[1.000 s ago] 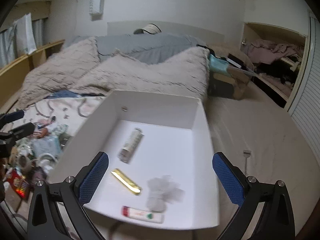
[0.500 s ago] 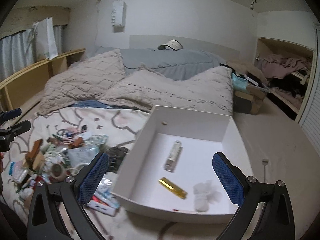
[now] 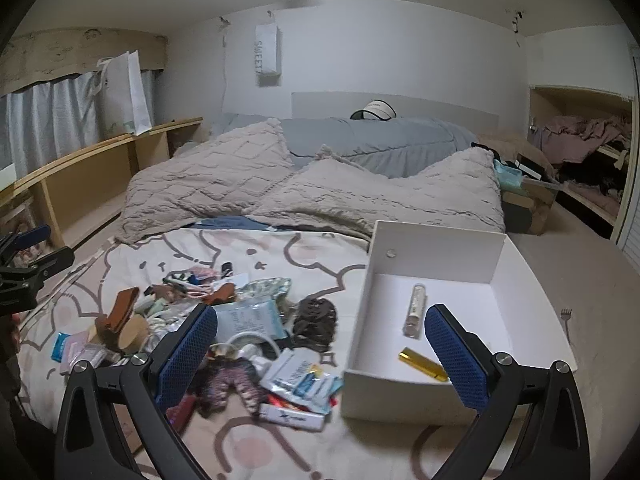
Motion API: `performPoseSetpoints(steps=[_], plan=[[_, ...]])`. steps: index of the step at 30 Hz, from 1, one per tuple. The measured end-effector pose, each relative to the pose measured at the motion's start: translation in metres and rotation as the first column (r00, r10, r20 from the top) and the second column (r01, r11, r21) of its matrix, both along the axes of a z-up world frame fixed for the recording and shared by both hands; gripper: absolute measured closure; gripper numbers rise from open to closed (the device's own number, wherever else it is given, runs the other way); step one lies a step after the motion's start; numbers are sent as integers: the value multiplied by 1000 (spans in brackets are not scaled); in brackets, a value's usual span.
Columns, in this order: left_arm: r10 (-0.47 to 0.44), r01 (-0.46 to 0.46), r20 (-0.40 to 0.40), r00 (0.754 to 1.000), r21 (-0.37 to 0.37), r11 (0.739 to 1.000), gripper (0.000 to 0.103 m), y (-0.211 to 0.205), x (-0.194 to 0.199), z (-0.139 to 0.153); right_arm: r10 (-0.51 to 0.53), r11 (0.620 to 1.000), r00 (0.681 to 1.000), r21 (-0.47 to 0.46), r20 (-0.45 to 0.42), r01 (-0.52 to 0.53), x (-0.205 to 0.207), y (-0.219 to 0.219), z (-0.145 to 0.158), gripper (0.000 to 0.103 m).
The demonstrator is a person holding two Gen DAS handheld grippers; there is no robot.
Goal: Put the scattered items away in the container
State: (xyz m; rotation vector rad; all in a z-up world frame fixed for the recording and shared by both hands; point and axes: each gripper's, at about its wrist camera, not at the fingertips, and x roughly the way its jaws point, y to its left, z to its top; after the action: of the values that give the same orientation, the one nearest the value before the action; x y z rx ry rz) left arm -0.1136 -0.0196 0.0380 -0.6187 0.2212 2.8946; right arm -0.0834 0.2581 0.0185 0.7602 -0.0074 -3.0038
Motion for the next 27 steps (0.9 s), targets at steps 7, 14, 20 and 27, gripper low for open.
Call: performPoseSetpoints(steps=[7, 14, 20, 27], plan=[[32, -31, -20, 999, 45, 998, 0, -27, 16, -18, -13, 1000, 1000, -20, -18, 12, 11, -31, -21, 0], [120, -115, -50, 992, 80, 990, 0, -40, 29, -42, -45, 996, 999, -75, -5, 44, 10, -52, -45, 0], [143, -142, -2, 990, 124, 982, 0, -49, 26, -65, -31, 996, 999, -87, 24, 33, 11, -69, -66, 0], [126, -141, 103, 987, 155, 978, 0, -53, 26, -91, 44, 995, 995, -96, 93, -35, 13, -85, -95, 0]])
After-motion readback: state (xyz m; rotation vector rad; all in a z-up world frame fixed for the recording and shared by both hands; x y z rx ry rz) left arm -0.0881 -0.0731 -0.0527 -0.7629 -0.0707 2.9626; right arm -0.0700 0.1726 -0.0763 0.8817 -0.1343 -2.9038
